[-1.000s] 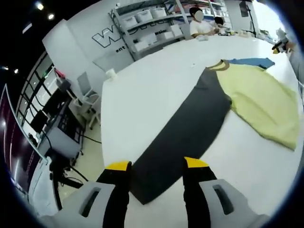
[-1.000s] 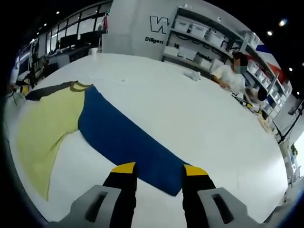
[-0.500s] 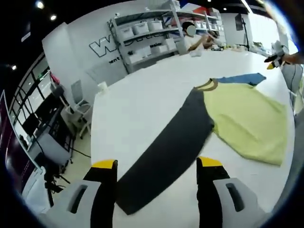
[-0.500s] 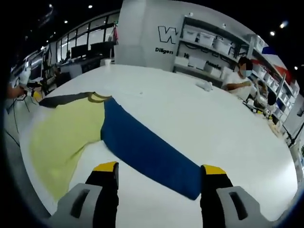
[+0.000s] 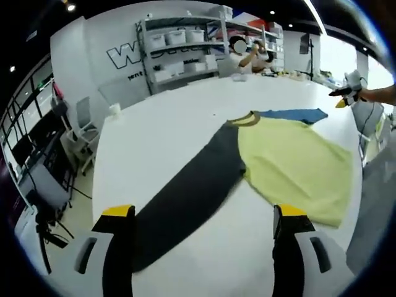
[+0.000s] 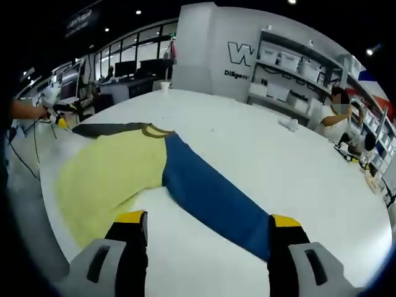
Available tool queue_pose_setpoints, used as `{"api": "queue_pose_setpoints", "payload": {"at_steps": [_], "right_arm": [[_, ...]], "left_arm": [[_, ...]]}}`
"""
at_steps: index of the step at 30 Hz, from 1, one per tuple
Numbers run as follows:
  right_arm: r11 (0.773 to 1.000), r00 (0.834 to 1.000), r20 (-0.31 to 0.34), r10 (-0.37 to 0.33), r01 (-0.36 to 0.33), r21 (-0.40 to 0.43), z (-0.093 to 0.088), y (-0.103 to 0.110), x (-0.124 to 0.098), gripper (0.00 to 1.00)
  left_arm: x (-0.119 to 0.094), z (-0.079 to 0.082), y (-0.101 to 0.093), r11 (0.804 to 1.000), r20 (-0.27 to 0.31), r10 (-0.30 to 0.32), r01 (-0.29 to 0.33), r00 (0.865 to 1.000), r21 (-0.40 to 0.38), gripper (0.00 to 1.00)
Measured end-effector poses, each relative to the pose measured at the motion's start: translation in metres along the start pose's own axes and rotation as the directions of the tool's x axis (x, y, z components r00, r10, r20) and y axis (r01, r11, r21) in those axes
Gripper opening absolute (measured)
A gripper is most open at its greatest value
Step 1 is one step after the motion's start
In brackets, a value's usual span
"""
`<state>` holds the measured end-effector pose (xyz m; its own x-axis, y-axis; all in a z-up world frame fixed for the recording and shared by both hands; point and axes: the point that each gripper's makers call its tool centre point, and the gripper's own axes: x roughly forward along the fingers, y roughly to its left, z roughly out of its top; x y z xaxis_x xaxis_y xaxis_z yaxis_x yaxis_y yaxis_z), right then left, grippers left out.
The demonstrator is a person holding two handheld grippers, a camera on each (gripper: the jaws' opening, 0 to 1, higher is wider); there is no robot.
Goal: Fold the garment on the visible template until the final outline fits inside the template.
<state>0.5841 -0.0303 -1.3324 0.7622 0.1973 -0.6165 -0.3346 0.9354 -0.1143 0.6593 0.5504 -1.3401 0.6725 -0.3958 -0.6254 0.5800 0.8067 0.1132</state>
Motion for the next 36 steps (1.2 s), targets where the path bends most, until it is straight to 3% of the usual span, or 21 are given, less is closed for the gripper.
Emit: {"api": "queue_pose_setpoints", "payload": {"at_steps": [15,19,23,36], "right_arm": [[0.986,0.994,0.021,0.11,-0.107,-0.13,0.002,0.046,-0.01,0.73],[0.977,0.987,0.02,0.157,-0.152,-0.152,0.0,0.062,-0.013,0.6],[0.971,0.983,0.02,0.18,-0.175,-0.161,-0.003,0.072,-0.013,0.58],[0.948,0.965,-0.03,0.261,-0.263,-0.178,-0.028,0.112,-0.012,0.5]], "left_arm": [[-0.007,-0.013,-0.043,0.997,0.002,-0.072,0.072,0.997,0.028,0.98],[-0.008,-0.015,-0.052,0.996,0.006,-0.088,0.088,0.996,0.024,0.97],[-0.008,-0.017,-0.059,0.994,0.009,-0.103,0.102,0.995,0.025,0.96],[-0.004,-0.031,-0.093,0.983,0.001,-0.177,0.177,0.984,0.042,0.92]]}}
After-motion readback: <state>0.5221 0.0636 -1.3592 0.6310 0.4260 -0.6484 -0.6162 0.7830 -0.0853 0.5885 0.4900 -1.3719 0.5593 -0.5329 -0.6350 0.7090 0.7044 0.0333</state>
